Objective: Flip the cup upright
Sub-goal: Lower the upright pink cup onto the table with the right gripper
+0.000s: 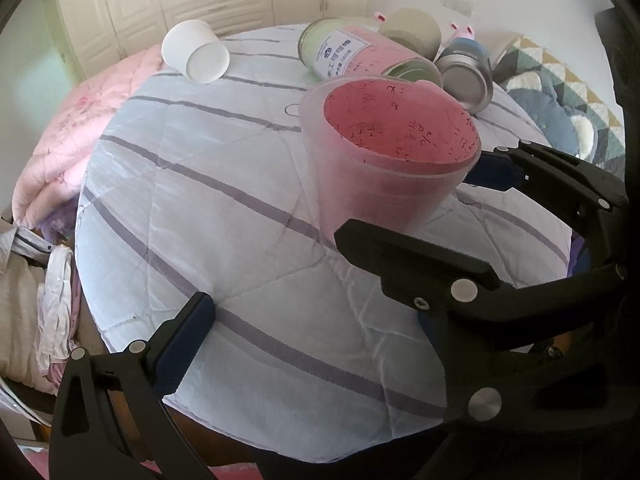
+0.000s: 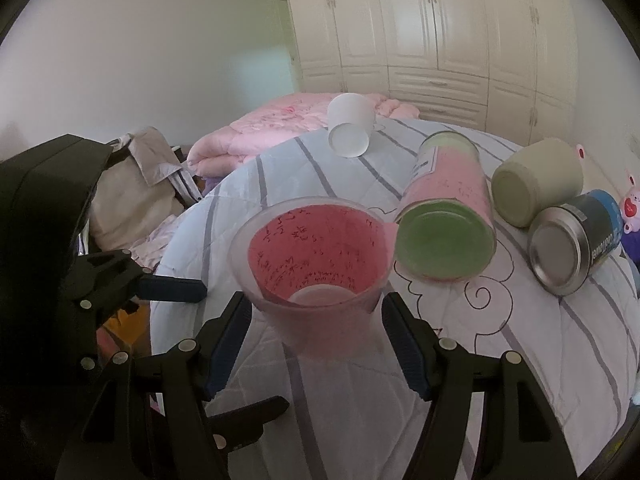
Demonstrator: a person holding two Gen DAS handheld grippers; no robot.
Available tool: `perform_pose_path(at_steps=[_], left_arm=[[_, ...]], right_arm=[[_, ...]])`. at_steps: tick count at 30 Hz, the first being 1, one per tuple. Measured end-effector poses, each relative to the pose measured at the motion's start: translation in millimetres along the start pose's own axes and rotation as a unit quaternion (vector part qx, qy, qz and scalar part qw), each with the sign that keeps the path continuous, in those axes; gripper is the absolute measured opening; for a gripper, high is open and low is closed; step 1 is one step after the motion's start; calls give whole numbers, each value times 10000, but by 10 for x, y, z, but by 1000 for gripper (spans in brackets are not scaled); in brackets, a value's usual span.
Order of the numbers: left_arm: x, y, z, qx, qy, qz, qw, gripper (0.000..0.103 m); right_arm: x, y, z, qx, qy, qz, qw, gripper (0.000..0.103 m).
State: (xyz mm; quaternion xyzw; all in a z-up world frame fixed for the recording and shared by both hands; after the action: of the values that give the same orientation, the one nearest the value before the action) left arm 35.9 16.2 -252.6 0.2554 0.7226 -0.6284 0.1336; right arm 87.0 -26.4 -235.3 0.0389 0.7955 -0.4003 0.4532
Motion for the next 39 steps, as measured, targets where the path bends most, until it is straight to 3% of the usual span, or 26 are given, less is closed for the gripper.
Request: perform_pose_path(at_steps=[7, 39], left_arm=[[60, -63, -8, -32, -22, 27, 10000, 103], [17, -102, 114, -152, 172, -38, 9997, 103]], right_arm=[[21, -42, -13, 42, -18, -66, 10000, 77], [26, -105, -113, -398, -158, -146, 9990, 77]])
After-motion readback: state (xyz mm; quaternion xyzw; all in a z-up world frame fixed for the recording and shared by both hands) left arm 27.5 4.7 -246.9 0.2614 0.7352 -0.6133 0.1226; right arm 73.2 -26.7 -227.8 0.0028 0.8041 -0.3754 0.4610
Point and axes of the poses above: each gripper's, at about its wrist camera, not at the fingertips, and y roughly the way its jaws point, z to its right, x to its underside, the point moved 8 cm from there along y, roughly the way its jaws point, and after that the axes turned 12 degrees about -x, right-handed, at the moved point
